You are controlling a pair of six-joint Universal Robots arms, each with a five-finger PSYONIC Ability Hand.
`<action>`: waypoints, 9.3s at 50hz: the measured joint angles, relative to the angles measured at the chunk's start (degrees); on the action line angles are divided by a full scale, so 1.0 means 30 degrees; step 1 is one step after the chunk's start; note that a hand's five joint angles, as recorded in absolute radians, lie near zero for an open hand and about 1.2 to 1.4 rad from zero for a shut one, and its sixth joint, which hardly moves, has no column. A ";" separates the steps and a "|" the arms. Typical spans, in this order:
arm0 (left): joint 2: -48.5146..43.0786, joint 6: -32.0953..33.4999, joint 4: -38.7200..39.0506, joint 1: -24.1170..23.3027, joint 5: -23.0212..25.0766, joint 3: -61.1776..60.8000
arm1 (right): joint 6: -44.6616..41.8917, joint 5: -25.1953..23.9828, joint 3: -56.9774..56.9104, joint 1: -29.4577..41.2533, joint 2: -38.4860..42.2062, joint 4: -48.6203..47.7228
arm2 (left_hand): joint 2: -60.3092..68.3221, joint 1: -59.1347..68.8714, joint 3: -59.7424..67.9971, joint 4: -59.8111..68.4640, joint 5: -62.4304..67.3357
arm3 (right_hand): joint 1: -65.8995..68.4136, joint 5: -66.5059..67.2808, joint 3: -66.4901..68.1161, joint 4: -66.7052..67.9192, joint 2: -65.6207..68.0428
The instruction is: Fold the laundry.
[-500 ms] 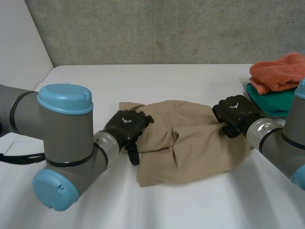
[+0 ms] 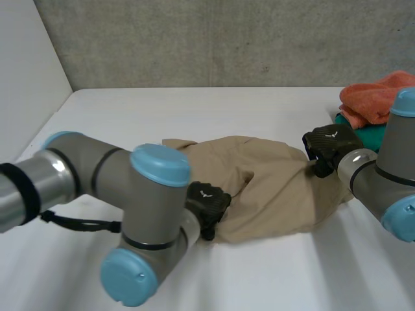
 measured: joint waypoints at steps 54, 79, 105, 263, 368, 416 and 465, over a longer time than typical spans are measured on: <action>0.5668 0.2807 0.0623 0.5848 0.0725 0.0738 | -0.2242 -0.2175 -0.3147 0.1595 -0.2133 0.3260 | -1.5004 -1.5677 -1.4978 -1.5091 -1.5122 | -1.5787 -1.5984 -1.6611 -1.6808 -1.6521; -0.2991 0.5071 0.1767 0.4528 0.0513 0.5573 | -0.5518 -0.3641 -0.2270 -0.0475 0.3580 -0.2947 | 0.2817 0.0571 0.2747 0.2840 0.2469 | -0.1401 -0.0255 -0.0293 -0.0281 -0.0401; -0.0821 0.3887 0.6631 0.7192 -0.0243 1.6982 | -0.0984 -0.1289 -1.6949 0.1636 0.6143 -0.9329 | 0.3201 0.1447 0.3110 0.3163 0.3064 | -0.0546 0.0731 0.0037 -0.0003 -0.0113; 0.1932 0.5401 0.8589 0.8197 0.0065 1.3543 | -0.1739 -0.2135 -1.3378 0.2281 0.4817 -1.4186 | 0.3284 0.2072 0.3302 0.3188 0.2762 | -0.0308 0.0742 0.0218 0.0044 0.0089; -0.7729 1.1209 -0.1462 0.7182 0.2544 1.2129 | -0.7561 -0.0701 0.4657 0.2544 -0.1136 0.1821 | 0.3055 0.2121 0.2959 0.3038 0.2713 | -0.0308 0.0742 0.0220 0.0079 0.0269; 0.6467 0.5057 -0.3375 0.5888 0.0964 -0.6636 | -0.2817 -0.0492 0.3726 0.2325 -0.2689 0.1694 | -1.1728 -1.2325 -1.1791 -1.1811 -1.1631 | -0.0308 0.0742 0.0220 0.0079 0.0269; -0.5134 0.9141 0.3589 0.3624 -0.1948 1.3079 | -0.7746 0.3505 -0.2167 0.0715 0.3525 -0.5862 | 0.1006 0.0320 0.1073 0.1036 0.1297 | -0.9243 -0.9156 -0.9587 -0.9651 -0.9709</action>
